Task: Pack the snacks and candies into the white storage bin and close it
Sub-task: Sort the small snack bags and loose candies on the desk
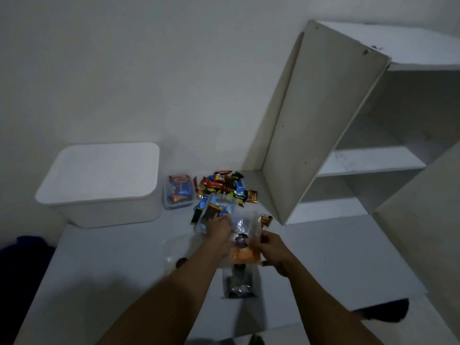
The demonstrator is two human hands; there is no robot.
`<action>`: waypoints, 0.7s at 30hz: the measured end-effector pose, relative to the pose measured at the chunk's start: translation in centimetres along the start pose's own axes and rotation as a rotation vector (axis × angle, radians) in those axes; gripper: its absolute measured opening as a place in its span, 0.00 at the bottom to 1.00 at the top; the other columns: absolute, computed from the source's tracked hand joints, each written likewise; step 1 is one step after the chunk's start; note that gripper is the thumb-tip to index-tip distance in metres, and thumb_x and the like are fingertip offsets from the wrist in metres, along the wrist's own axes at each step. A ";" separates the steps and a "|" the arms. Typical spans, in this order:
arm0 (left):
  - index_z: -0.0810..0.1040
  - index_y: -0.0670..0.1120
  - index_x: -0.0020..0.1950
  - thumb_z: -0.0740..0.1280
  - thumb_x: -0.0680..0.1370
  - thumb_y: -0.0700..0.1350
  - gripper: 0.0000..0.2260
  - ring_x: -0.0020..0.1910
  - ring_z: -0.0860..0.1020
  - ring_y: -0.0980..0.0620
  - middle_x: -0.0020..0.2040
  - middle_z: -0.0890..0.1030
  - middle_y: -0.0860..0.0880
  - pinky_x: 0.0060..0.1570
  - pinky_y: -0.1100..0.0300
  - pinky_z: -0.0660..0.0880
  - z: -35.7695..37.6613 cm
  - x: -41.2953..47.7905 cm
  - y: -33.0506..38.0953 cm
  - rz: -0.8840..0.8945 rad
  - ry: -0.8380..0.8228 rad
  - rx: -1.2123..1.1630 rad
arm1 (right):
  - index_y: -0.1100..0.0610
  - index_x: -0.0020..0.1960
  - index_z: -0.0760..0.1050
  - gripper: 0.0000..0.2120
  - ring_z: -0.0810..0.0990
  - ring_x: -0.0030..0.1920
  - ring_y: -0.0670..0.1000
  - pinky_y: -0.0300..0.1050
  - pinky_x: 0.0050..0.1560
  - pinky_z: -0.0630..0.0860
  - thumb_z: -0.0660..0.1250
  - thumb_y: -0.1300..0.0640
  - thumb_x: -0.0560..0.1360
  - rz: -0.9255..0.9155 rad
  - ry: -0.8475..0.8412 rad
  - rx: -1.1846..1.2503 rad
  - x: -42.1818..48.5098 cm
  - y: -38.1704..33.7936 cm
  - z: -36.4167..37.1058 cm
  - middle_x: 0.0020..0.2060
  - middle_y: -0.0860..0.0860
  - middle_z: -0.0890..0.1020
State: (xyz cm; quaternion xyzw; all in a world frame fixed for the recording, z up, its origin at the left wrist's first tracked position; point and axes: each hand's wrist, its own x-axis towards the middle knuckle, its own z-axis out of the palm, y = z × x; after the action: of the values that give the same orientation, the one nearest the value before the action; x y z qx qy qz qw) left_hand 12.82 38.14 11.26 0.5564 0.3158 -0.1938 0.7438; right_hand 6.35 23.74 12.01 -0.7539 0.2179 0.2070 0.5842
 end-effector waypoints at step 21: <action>0.67 0.45 0.72 0.73 0.74 0.42 0.28 0.74 0.63 0.43 0.78 0.54 0.44 0.73 0.52 0.64 8.0 -1.4 -12.4 0.360 -0.175 1.365 | 0.58 0.68 0.66 0.31 0.78 0.56 0.53 0.44 0.56 0.73 0.76 0.58 0.70 -0.036 0.090 -0.316 4.0 10.1 -9.5 0.56 0.53 0.78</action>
State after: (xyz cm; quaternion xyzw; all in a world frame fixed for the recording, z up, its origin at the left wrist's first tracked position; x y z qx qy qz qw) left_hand 5.91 26.66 4.92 0.9241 -0.0338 -0.2663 0.2721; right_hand 4.39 11.94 3.95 -0.8488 0.1950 0.1944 0.4514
